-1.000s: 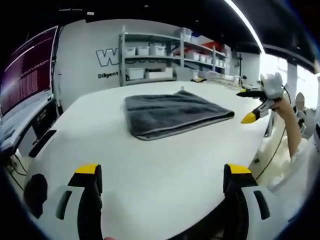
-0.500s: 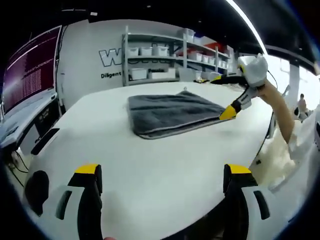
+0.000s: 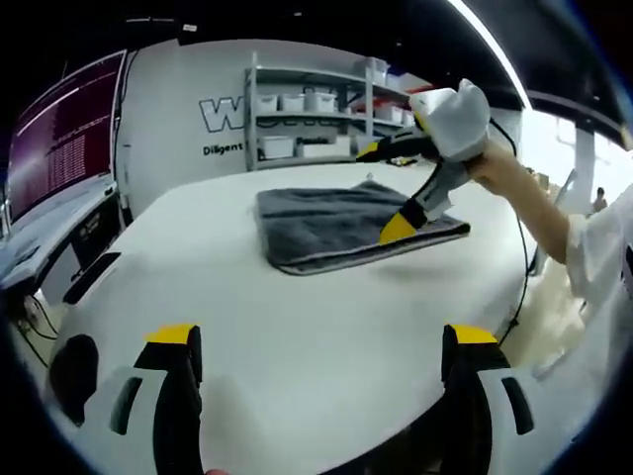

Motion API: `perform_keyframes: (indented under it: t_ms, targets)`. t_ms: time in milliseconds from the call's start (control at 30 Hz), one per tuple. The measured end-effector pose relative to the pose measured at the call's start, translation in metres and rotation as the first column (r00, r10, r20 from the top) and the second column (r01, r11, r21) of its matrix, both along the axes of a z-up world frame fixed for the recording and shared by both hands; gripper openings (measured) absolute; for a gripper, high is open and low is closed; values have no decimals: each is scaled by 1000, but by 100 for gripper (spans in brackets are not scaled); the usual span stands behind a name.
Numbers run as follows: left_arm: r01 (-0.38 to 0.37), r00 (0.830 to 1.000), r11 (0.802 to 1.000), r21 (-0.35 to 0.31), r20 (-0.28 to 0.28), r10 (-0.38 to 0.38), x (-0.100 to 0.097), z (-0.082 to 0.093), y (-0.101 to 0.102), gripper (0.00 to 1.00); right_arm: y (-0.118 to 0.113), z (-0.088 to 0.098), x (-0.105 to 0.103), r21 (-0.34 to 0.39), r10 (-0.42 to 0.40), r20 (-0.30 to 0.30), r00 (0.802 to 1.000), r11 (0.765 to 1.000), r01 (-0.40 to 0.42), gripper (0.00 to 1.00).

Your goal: Open the folded towel by lifting each exposed corner and separating the folded layers until the towel lies flat within the target outline without major curled edges

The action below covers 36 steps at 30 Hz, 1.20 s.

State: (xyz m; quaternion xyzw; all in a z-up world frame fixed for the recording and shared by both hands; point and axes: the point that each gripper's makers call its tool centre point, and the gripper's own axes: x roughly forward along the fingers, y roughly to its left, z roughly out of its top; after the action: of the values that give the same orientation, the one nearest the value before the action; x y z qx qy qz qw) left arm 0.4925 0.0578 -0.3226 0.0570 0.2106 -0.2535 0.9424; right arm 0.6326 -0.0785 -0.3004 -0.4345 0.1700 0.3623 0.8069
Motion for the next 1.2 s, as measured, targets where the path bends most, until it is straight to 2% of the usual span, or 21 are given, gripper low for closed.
perform_keyframes:
  t_ms: [133, 267, 400, 667, 800, 933, 1067, 1200]
  targets:
    - [-2, 1000, 1000, -7, 2, 2, 0, 0, 1, 99, 25, -11, 4, 11, 54, -41, 998, 999, -53, 87]
    - [-3, 1000, 1000, -15, 7, 3, 0, 1, 1, 99, 45, -17, 10, 4, 79, -42, 996, 997, -79, 81]
    - [-3, 1000, 1000, -14, 4, 3, -1, 0, 4, 99, 61, -19, 11, -1, 108, -49, 993, 994, -108, 72]
    - [-20, 1000, 1000, -24, 8, 20, -1, 0, 10, 99, 73, -30, 12, -5, 125, -83, 989, 992, -126, 59]
    - [-17, 1000, 1000, -26, 8, 17, -1, 0, 10, 99, 76, -37, 8, 28, 129, -146, 981, 992, -126, 50]
    - [-12, 1000, 1000, -27, 9, 12, -2, 0, 8, 99, 78, -40, 7, 48, 133, -176, 975, 991, -126, 41]
    - [-11, 1000, 1000, -28, 7, 11, -2, -1, 7, 99, 80, -49, -3, 103, 151, -261, 954, 986, -128, 27]
    - [-12, 1000, 999, -31, 9, 13, -2, 0, 8, 99, 81, -51, -6, 128, 160, -281, 946, 984, -128, 19]
